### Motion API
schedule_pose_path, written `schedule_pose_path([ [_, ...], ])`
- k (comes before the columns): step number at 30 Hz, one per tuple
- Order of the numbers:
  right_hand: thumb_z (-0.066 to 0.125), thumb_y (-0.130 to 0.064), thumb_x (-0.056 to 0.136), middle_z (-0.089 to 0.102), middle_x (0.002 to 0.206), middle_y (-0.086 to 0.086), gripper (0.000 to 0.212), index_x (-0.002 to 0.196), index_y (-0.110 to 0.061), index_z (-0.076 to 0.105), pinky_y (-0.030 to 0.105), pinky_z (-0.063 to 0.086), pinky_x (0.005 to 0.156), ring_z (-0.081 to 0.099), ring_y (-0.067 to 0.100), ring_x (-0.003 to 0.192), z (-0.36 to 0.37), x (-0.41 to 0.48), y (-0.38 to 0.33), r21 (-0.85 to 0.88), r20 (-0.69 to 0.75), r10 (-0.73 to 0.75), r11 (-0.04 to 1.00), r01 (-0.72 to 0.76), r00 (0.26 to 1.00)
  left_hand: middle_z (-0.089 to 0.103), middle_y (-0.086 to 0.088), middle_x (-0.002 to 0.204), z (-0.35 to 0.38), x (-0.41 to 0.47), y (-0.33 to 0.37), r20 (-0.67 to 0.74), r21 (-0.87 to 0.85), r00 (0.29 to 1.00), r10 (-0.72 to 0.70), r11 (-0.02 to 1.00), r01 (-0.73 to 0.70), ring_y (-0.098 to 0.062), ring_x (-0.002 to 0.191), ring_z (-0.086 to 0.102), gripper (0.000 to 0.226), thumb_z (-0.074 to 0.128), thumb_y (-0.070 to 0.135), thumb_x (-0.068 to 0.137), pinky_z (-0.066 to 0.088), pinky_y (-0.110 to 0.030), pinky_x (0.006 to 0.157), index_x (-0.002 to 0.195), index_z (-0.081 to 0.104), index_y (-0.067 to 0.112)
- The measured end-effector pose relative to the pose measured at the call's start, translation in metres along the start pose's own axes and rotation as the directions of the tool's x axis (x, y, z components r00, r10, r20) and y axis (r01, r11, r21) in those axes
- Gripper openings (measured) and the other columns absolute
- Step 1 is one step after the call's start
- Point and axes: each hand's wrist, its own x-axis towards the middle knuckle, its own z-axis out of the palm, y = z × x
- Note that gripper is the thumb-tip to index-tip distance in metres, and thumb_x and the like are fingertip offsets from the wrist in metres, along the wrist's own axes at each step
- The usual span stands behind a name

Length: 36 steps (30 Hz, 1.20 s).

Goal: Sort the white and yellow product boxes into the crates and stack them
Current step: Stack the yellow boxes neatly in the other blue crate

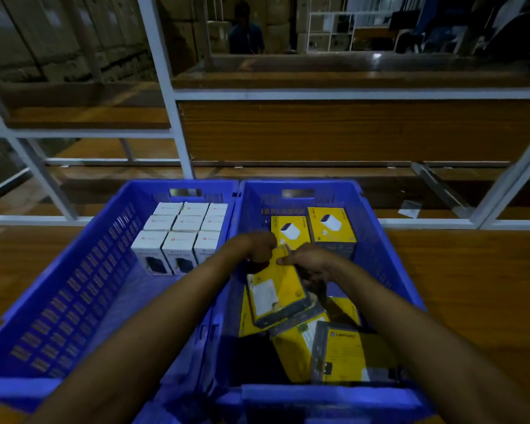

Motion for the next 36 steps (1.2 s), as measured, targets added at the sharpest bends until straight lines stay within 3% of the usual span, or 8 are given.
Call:
schedule_pose_path([
  [3,0.070,-0.036,0.091,0.069,0.091,0.026,0.036,0.098,-0.001,0.067,0.045,0.059,0.078,0.069,0.039,0.082,-0.033,-0.009,-0.009,0.160,-0.073,-0.078,0.983,0.089,0.994,0.066,-0.012,0.100,-0.019,-0.020,0.009,-0.258,-0.383,0.965,-0.032,0.921,-0.072,-0.027,0.090,0.062,0.027,0.049,-0.001,0.090,0.047,-0.027,0.072,0.108,0.070,-0.003],
  [6,0.065,-0.030,0.095,0.073,0.094,0.015,0.028,0.105,-0.005,0.068,0.039,0.061,0.071,0.072,0.029,0.079,-0.060,-0.017,-0.007,0.369,-0.135,-0.102,0.918,0.145,0.986,0.057,-0.012,0.074,-0.026,-0.032,0.024,-0.364,-0.840,0.900,-0.239,0.502,-0.206,-0.023,0.066,0.054,0.017,0.054,0.008,0.094,0.043,-0.021,0.055,0.098,0.069,0.004],
  [14,0.062,-0.034,0.096,0.071,0.110,0.020,0.023,0.101,-0.012,0.065,0.059,0.053,0.091,0.068,0.039,0.100,-0.058,-0.008,-0.005,0.566,-0.295,-0.040,0.797,0.209,0.955,0.071,-0.012,0.102,-0.004,-0.029,0.060,-0.141,-0.968,0.963,-0.229,-0.171,-0.183,-0.025,0.088,0.069,0.021,0.048,0.027,0.101,0.056,-0.035,0.074,0.106,0.062,0.011],
  [19,0.064,-0.039,0.094,0.073,0.108,0.012,0.030,0.110,-0.014,0.067,0.051,0.057,0.089,0.070,0.031,0.096,-0.053,0.010,-0.004,0.525,-0.408,-0.083,0.793,0.308,0.909,0.072,-0.016,0.111,0.003,-0.027,0.056,-0.206,-0.959,0.942,-0.266,-0.138,-0.248,-0.029,0.095,0.071,0.023,0.054,0.024,0.099,0.058,-0.037,0.077,0.112,0.063,0.007],
  [22,0.066,-0.043,0.091,0.065,0.119,0.006,0.050,0.132,-0.019,0.054,0.047,0.054,0.093,0.064,0.025,0.105,-0.048,0.011,-0.004,0.132,-0.595,-0.190,0.935,0.328,0.781,0.075,-0.015,0.100,0.005,-0.015,0.055,-0.286,-0.939,0.872,-0.397,-0.064,-0.337,-0.029,0.090,0.073,0.028,0.061,0.023,0.095,0.059,-0.037,0.075,0.111,0.064,0.000],
  [26,0.062,-0.055,0.089,0.058,0.133,0.006,0.061,0.135,-0.016,0.056,0.041,0.046,0.101,0.055,0.024,0.119,-0.034,0.006,-0.006,-0.165,-0.403,-0.460,0.887,0.431,0.792,0.068,-0.022,0.091,0.002,-0.009,0.045,-0.328,-0.916,0.802,-0.500,-0.040,-0.399,-0.029,0.076,0.068,0.036,0.065,0.037,0.089,0.054,-0.040,0.065,0.098,0.063,0.002],
  [29,0.059,-0.079,0.076,0.052,0.144,-0.006,0.085,0.144,-0.030,0.046,0.042,0.044,0.107,0.052,0.016,0.129,-0.026,0.000,-0.007,0.017,-0.264,-0.441,0.887,0.461,0.858,0.071,-0.011,0.100,-0.002,-0.016,0.044,-0.334,-0.902,0.845,-0.418,-0.118,-0.415,-0.026,0.084,0.070,0.036,0.046,0.042,0.101,0.055,-0.036,0.063,0.113,0.064,0.014],
  [36,0.079,-0.020,0.083,0.076,0.096,0.008,0.022,0.101,-0.013,0.070,0.042,0.058,0.078,0.072,0.027,0.090,-0.027,-0.003,-0.007,0.448,-0.296,-0.361,0.765,0.462,0.884,0.072,0.002,0.112,0.001,-0.022,0.057,-0.505,-0.863,0.822,-0.263,0.173,-0.475,-0.013,0.107,0.066,0.028,0.054,0.006,0.093,0.056,-0.031,0.086,0.110,0.075,0.013],
])
